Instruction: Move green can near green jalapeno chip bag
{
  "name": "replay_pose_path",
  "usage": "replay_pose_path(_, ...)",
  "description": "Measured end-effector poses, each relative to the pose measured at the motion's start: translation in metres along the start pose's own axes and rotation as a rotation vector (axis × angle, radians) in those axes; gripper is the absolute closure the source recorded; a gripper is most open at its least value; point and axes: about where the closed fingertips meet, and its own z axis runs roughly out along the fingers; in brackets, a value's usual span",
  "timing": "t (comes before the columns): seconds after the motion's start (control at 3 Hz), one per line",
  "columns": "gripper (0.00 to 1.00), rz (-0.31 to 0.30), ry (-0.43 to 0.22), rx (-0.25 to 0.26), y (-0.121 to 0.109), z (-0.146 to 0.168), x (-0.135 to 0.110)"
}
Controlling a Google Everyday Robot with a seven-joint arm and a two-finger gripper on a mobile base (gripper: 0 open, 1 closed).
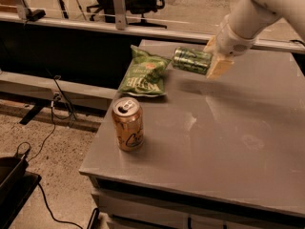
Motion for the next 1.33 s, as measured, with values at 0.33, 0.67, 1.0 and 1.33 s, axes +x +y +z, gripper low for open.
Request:
replay_pose_path(0.33, 0.72, -0.05, 0.024, -0.036, 0.009, 0.022, -0.01)
replay_pose_path(0.67, 0.53, -0.097, 0.029, -0.059, 0.017, 0.036, -0.017)
replay_pose_path(1.0, 0.29, -0.147, 0.017, -0.057, 0.025, 0.04, -0.024)
replay_pose_path(1.33, 0.07, -0.184, 0.008, -0.054, 0.032, 0.041, -0.03)
